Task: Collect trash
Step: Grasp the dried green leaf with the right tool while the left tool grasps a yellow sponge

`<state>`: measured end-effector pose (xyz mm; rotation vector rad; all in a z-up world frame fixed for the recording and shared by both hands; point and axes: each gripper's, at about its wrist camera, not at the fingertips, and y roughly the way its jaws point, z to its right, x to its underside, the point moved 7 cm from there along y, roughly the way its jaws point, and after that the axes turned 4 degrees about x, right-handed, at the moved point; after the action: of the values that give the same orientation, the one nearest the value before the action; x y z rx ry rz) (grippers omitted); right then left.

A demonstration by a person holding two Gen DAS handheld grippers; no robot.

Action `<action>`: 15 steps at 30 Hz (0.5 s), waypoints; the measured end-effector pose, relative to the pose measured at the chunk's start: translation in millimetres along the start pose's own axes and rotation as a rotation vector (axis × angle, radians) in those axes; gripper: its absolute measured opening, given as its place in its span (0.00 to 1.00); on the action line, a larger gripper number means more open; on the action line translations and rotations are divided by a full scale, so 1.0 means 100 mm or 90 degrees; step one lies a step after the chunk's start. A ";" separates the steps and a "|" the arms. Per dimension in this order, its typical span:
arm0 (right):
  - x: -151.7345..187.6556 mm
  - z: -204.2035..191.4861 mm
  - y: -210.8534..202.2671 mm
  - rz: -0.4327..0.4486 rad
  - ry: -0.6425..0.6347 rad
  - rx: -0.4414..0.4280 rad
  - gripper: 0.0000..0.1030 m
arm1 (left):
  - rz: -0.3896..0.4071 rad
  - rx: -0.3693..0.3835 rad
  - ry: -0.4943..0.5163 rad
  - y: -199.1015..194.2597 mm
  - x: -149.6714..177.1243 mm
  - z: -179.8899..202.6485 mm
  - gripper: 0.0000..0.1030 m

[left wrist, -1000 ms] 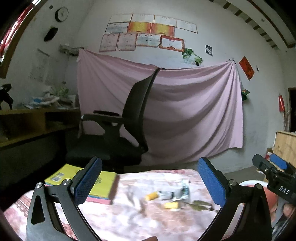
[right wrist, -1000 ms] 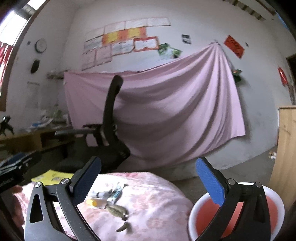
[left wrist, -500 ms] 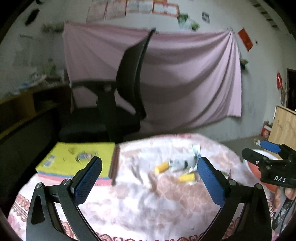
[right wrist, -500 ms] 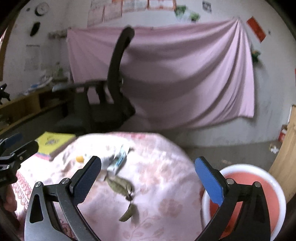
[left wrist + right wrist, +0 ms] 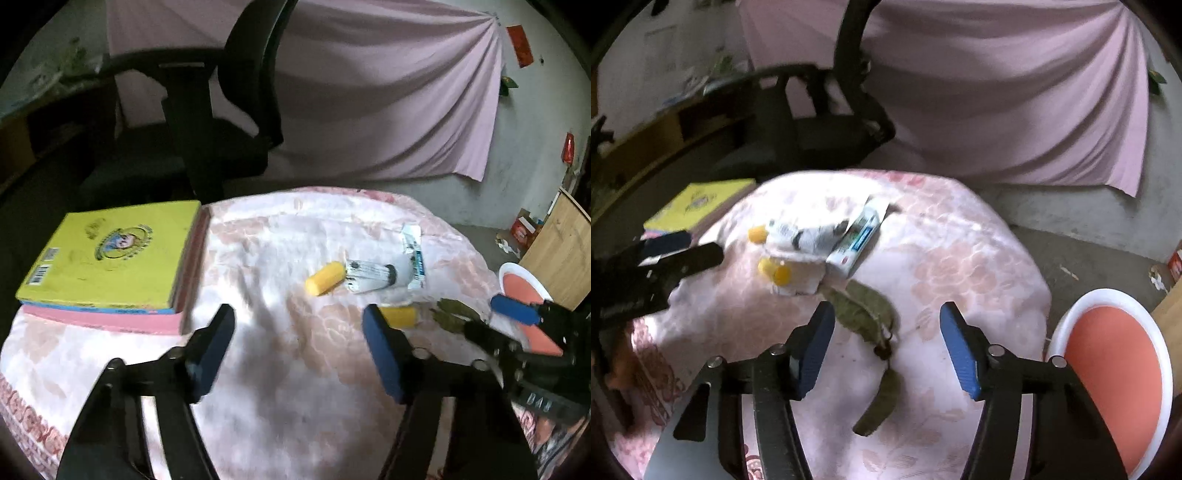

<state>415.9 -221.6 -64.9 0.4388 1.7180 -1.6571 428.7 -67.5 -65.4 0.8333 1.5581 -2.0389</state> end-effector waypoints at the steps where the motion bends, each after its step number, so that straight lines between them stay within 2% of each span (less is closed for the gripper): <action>1: 0.01 -0.01 0.03 -0.010 -0.004 0.002 0.47 | -0.010 0.002 -0.002 0.06 -0.02 -0.01 0.55; 4: 0.04 -0.02 0.11 -0.039 -0.008 0.008 0.39 | -0.035 0.012 -0.004 0.18 -0.05 -0.02 0.53; 8: 0.05 -0.04 0.13 -0.043 -0.007 0.004 0.26 | -0.028 0.018 0.014 0.25 -0.17 0.01 0.52; 10: 0.05 -0.04 0.13 -0.044 -0.004 0.000 0.18 | -0.036 0.024 0.033 0.31 -0.18 0.05 0.46; 14: 0.04 -0.03 0.13 -0.045 0.000 -0.010 0.13 | -0.066 0.025 0.047 0.43 -0.15 0.07 0.34; 15: 0.04 -0.03 0.13 -0.045 0.001 -0.013 0.13 | -0.064 0.028 0.046 0.43 -0.16 0.07 0.28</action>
<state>420.8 -217.6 -77.5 0.3748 1.7686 -1.6871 467.1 -86.0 -83.0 0.8695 1.6298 -2.1425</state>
